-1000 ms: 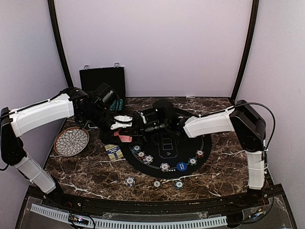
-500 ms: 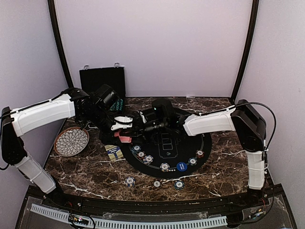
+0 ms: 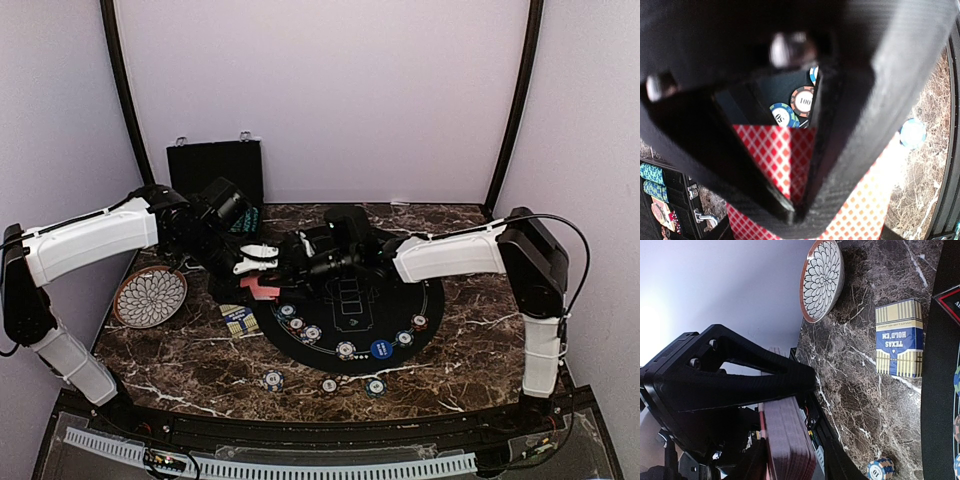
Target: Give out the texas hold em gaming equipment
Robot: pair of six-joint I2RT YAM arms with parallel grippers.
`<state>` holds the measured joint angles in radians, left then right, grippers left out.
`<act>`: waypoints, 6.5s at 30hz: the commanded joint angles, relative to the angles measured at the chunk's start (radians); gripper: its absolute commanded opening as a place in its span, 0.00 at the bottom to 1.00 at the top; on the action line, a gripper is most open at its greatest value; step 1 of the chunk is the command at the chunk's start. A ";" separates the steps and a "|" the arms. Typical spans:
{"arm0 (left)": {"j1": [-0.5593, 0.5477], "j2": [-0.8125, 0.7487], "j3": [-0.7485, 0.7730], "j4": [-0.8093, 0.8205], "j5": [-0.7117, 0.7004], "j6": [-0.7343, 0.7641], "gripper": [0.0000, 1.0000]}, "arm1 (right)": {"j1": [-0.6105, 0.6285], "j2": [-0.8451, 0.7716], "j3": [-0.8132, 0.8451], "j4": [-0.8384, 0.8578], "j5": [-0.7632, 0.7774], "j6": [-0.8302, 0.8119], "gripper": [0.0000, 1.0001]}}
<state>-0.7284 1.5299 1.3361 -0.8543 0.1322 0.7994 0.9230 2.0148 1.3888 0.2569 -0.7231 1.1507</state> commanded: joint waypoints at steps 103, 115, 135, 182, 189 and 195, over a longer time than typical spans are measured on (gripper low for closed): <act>0.046 -0.076 -0.058 -0.014 -0.039 -0.040 0.28 | -0.230 0.250 0.226 -0.156 0.128 -0.122 0.00; 0.048 -0.079 -0.062 -0.015 -0.028 -0.043 0.26 | -0.234 0.297 0.210 -0.178 0.187 -0.132 0.09; 0.047 -0.059 -0.041 -0.028 -0.013 -0.049 0.24 | -0.219 0.294 0.288 -0.496 0.326 -0.316 0.64; 0.047 -0.049 0.007 -0.013 -0.001 -0.084 0.19 | -0.076 0.009 -0.005 0.066 0.043 -0.063 0.87; 0.047 -0.043 0.019 -0.013 0.000 -0.090 0.19 | -0.048 0.033 0.026 0.096 0.007 -0.037 0.87; 0.047 -0.043 0.025 -0.009 -0.001 -0.093 0.19 | -0.031 0.063 0.049 0.107 -0.017 -0.017 0.87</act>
<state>-0.6868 1.4971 1.3224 -0.8639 0.1154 0.7193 0.8764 2.0464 1.3979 0.3145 -0.7082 1.1137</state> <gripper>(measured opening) 0.675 0.870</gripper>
